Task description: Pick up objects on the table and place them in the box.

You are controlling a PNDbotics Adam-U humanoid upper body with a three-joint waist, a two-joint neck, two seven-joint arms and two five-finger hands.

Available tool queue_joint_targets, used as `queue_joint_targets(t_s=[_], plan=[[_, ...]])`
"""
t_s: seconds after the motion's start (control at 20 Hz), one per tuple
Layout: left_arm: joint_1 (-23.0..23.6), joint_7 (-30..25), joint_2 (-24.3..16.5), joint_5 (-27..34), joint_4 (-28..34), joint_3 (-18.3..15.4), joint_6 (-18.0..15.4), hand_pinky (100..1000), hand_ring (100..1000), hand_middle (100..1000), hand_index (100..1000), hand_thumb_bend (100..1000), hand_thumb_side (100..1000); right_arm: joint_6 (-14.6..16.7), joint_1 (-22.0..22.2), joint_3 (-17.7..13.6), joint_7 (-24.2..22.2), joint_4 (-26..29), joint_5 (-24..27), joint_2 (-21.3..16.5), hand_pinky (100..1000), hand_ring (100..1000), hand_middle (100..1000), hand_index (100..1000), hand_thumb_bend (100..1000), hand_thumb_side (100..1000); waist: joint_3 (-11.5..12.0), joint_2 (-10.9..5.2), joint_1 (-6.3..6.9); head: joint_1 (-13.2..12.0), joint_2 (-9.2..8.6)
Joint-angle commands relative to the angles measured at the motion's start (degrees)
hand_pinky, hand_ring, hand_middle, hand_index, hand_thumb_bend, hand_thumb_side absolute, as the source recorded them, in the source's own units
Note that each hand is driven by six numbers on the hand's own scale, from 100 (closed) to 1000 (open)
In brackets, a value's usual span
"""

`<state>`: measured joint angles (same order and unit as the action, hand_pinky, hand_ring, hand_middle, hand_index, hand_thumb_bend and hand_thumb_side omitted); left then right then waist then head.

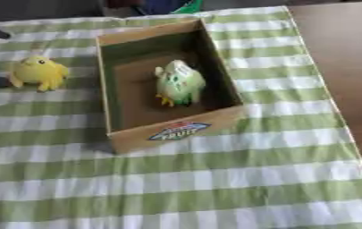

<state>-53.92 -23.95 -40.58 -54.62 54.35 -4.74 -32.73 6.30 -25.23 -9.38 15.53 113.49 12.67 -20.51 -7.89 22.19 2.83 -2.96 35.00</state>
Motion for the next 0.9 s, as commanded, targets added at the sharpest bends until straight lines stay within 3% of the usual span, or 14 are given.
queue_joint_targets(t_s=[0.05, 0.4, 0.9], plan=[[-1.8, 0.9, -1.0, -0.9, 0.1, 0.0, -0.1, 674, 912, 901, 999, 717, 878, -0.3, -0.5, -0.5, -0.1, 1.1, -0.2, -1.7, 770, 647, 512, 813, 100, 868, -0.1, -1.00, 0.09, -0.3, -0.87], [-2.6, 0.3, -0.3, -4.3, -1.2, 1.3, -1.1, 665, 903, 892, 981, 736, 826, -0.6, -0.6, -0.5, 0.0, 1.1, -0.1, -1.8, 770, 647, 512, 813, 100, 864, -0.3, -0.72, 0.73, -0.5, -0.89], [-3.7, 1.3, 1.6, -9.4, -4.9, 1.1, -0.3, 642, 882, 866, 941, 632, 819, -0.8, -1.0, -0.5, 0.1, 1.1, 0.3, -1.5, 771, 648, 511, 810, 100, 859, -1.1, -0.20, 0.87, -1.4, -1.62]])
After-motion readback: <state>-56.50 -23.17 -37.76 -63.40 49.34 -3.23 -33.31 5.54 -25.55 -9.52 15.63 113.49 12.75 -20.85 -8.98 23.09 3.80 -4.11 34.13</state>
